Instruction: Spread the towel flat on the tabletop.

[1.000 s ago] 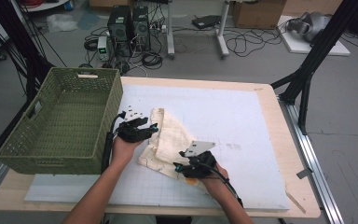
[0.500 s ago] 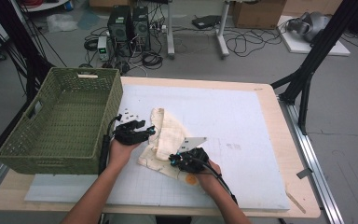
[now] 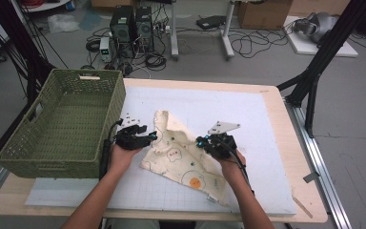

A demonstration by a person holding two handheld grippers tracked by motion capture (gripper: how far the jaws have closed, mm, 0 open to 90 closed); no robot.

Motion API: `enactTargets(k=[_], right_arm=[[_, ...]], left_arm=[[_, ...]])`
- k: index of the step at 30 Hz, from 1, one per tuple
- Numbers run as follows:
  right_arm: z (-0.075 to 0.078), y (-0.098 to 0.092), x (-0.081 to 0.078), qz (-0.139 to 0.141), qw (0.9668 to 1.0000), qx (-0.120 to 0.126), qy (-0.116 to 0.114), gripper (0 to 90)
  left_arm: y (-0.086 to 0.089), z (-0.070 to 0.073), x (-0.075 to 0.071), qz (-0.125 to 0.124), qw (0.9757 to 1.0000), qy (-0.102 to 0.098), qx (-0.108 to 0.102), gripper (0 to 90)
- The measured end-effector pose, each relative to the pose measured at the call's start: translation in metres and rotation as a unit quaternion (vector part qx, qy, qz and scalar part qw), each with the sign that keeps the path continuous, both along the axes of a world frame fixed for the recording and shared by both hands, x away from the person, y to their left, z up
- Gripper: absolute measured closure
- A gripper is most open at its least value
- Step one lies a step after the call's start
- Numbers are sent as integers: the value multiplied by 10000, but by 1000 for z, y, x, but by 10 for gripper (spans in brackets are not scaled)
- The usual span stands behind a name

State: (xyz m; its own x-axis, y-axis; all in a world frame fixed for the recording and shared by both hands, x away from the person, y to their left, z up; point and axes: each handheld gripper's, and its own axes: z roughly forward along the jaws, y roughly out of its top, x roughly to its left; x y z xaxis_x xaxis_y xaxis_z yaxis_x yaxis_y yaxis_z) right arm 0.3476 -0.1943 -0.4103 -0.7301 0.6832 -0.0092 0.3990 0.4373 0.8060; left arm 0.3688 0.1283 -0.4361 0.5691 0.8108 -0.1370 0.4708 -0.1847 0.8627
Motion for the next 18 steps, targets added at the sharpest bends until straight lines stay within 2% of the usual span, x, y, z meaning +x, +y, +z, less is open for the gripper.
enactTargets(k=[3, 8, 10, 14, 15, 18], right_arm=[[0, -14, 12, -375, 9993, 0, -22, 859], [-1, -39, 32, -1067, 9943, 1, -34, 860], [-3, -45, 39, -1180, 9928, -193, -38, 861], [-1, -54, 53, -1569, 9867, -417, -117, 862], [-2, -58, 57, -1621, 9859, -398, -78, 862], [-9, -63, 68, -1793, 9811, -727, 99, 861]], left_arm=[[-2, -1, 0, -25, 10000, 50, 9, 470], [-6, -4, 1, -90, 9999, 123, 56, 462], [-8, -5, 1, -92, 9998, 150, 58, 460], [-9, -6, 1, -95, 9997, 206, 97, 455], [-9, -6, 1, -91, 9997, 214, 102, 455], [-9, -6, 0, -92, 9996, 237, 115, 455]])
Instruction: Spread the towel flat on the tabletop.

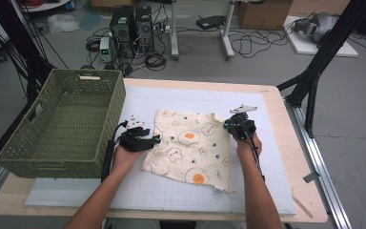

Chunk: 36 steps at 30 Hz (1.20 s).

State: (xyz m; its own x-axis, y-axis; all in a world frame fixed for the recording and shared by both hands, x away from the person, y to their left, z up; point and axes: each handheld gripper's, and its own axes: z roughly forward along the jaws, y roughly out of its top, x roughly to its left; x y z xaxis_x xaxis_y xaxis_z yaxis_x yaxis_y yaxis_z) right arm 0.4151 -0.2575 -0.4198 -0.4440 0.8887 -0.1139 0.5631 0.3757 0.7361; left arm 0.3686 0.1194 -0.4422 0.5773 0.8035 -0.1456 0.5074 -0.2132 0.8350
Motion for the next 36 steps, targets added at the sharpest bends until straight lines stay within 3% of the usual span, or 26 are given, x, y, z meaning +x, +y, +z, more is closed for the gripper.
enactTargets(k=[4, 6, 7, 9, 11, 13, 15, 16, 17, 23, 27, 29, 31, 33, 36], right_arm=[[0, -6, 1, -288, 9993, 209, -63, 805], [2, -8, -2, -306, 9990, 295, -98, 631], [2, -8, -5, -311, 9988, 380, -74, 596], [1, -9, -13, -166, 9990, 407, -46, 564], [0, -9, -21, -9, 9991, 368, 200, 530], [-3, -11, -36, 95, 9995, 306, -16, 543], [-6, -14, -48, 193, 9991, 363, 42, 525], [-8, -17, -55, 294, 9981, 518, 142, 493], [-9, -18, -61, 382, 9971, 633, 202, 494], [-18, -20, -101, 680, 9951, 695, 196, 502], [-22, -17, -112, 882, 9912, 865, 467, 563], [-26, -13, -113, 971, 9912, 684, 581, 625], [-24, -14, -113, 1088, 9894, 700, 653, 827], [-23, -14, -112, 1180, 9887, 604, 699, 868], [-19, -18, -111, 894, 9946, 99, 512, 868]], left_arm=[[3, 0, -1, 20, 10000, 23, 41, 454], [5, -1, 0, 32, 10000, 55, 44, 454], [6, -1, -1, 70, 10000, 59, 7, 454], [7, -2, -1, 74, 9999, 61, 41, 458], [7, -2, -2, 66, 10000, 56, 31, 465], [7, -2, -2, 61, 10000, 40, 50, 465], [7, -2, -3, 70, 10000, 24, 32, 465], [7, -1, -3, 64, 10000, 15, 41, 465], [8, -1, -3, 52, 10000, 14, 54, 465], [8, 1, -6, 19, 10000, 1, 35, 463], [9, 2, -6, 50, 10000, -3, 21, 461], [9, 2, -7, 70, 10000, -6, 21, 461], [9, 2, -6, 95, 10000, -5, 7, 460], [8, 2, -6, 115, 9999, 6, -1, 460], [8, 2, -7, 107, 9999, 30, 29, 460]])
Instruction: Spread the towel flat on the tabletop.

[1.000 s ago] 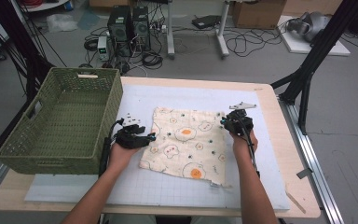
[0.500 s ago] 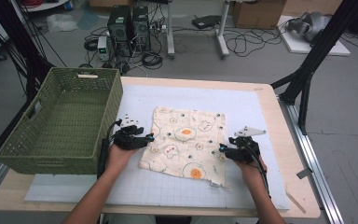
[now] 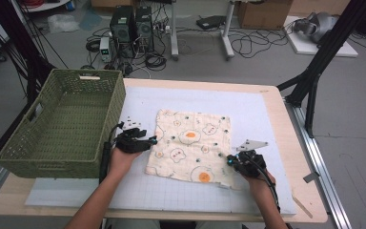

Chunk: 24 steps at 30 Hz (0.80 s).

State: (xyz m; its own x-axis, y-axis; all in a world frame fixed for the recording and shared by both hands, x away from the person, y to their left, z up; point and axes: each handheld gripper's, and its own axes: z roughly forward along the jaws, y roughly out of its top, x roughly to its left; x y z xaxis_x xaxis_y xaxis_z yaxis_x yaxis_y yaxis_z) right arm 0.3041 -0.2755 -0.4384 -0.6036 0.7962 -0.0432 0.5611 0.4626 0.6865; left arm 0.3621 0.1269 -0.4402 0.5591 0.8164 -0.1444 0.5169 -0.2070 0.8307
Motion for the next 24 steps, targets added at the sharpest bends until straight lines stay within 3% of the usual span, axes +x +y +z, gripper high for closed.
enactTargets(k=[2, 5, 11, 14, 15, 20, 24], right_arm=[[0, -12, 3, -266, 9994, 192, 92, 861], [-3, -22, 3, -381, 9982, 445, 128, 712], [2, -27, 1, -574, 9961, 643, -161, 533], [3, -29, 0, -632, 9953, 685, -248, 520], [4, -29, -1, -657, 9949, 696, -309, 522], [7, -28, -2, -661, 9942, 737, -411, 526], [6, -26, -1, -595, 9951, 682, -389, 527]], left_arm=[[-1, 0, 0, -8, 10000, 10, -3, 460], [-3, -1, 1, 2, 10000, 27, -66, 459], [-10, -3, 9, 90, 9995, 103, -282, 449], [-15, 1, 19, 103, 9996, 120, -236, 423], [-16, 1, 22, 135, 9995, 23, -287, 423], [-24, 3, 43, 213, 9990, 164, -352, 419], [-31, 1, 60, 261, 9993, 227, -147, 422]])
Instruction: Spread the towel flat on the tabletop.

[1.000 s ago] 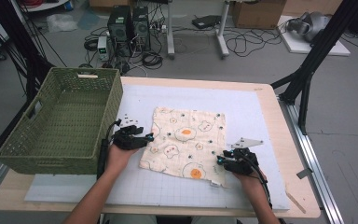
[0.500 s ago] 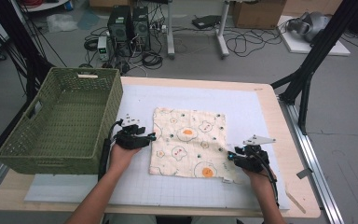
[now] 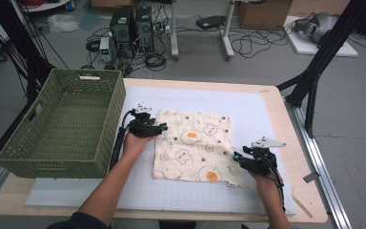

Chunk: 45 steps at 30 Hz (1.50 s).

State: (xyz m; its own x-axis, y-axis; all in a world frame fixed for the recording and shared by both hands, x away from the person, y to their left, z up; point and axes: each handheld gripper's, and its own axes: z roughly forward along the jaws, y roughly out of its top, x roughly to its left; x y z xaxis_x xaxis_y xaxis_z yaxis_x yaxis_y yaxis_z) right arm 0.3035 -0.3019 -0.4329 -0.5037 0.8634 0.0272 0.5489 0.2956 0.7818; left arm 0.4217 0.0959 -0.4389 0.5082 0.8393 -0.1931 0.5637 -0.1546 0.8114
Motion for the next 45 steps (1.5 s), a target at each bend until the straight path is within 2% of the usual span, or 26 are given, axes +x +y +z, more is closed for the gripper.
enactTargets(k=[6, 8, 10, 12, 13, 14, 15, 18, 20, 21, 22, 25, 26, 28, 30, 32, 34, 35, 38, 39, 41, 42, 43, 45], right_arm=[[0, -1, 0, 9, 10000, 46, 20, 521], [-1, -1, 0, 10, 10000, 72, 32, 520], [-1, -1, 1, 29, 10000, 56, 40, 518], [-2, 0, 1, 62, 10000, 47, 50, 513], [-2, 1, 1, 64, 9999, 53, 66, 511], [-2, 1, 1, 69, 9999, 48, 68, 511], [-3, 1, 2, 102, 9999, 33, 47, 510], [-3, 1, 2, 100, 9999, 42, 73, 510], [-3, 1, 1, 92, 9999, 43, 78, 510], [-3, 1, 1, 94, 9999, 55, 53, 510], [-3, 1, 2, 92, 9999, 61, 37, 510], [-1, 1, 7, 49, 9999, 136, -26, 510], [1, 0, 11, 23, 9998, 187, -67, 510], [5, 0, 22, -32, 9997, 240, -97, 510], [9, 1, 37, -19, 9995, 261, -164, 510], [10, 4, 54, -13, 9991, 400, -116, 511], [9, 11, 73, 16, 9990, 441, -50, 519], [9, 15, 81, 42, 9991, 410, 20, 521], [3, 30, 105, 97, 9997, 103, 206, 527], [1, 33, 111, 70, 9998, 21, 206, 541], [-4, 38, 121, -16, 9997, -4, 255, 571], [-7, 39, 125, -69, 9993, 77, 360, 609], [-10, 39, 128, -94, 9993, 120, 347, 641], [-16, 39, 132, -114, 9991, 151, 389, 753]], left_arm=[[-8, -7, 18, 80, 9993, 64, 362, 422], [-12, -10, 22, 17, 9981, 64, 620, 422], [-16, -11, 24, 8, 9966, -69, 826, 430], [-18, -12, 23, -44, 9955, -191, 931, 504], [-19, -11, 22, -132, 9952, -243, 940, 594], [-21, -10, 21, -165, 9936, -304, 1077, 748], [-21, -10, 21, -117, 9921, -357, 1195, 834], [-15, -10, 23, 291, 9902, -383, 1311, 858], [-8, -10, 26, 532, 9914, -299, 1161, 857], [-6, -11, 27, 575, 9928, -257, 1021, 847], [-5, -11, 27, 587, 9932, -231, 979, 800], [-1, -11, 26, 584, 9953, -69, 773, 536], [0, -11, 25, 556, 9961, -42, 684, 500], [3, -10, 19, 500, 9966, -82, 655, 463], [6, -9, 14, 416, 9976, -34, 561, 442], [8, -7, 8, 395, 9982, -101, 446, 424], [10, -5, 3, 338, 9984, -137, 430, 425], [10, -4, 0, 316, 9986, -148, 402, 426], [11, -3, -5, 198, 9990, -113, 375, 424], [11, -2, -8, 177, 9991, -148, 363, 425], [11, -1, -11, 139, 9990, -156, 385, 429], [12, -1, -12, 130, 9991, -155, 385, 429], [13, 0, -13, 119, 9991, -155, 376, 429], [15, 0, -15, 122, 9992, -142, 361, 430]])
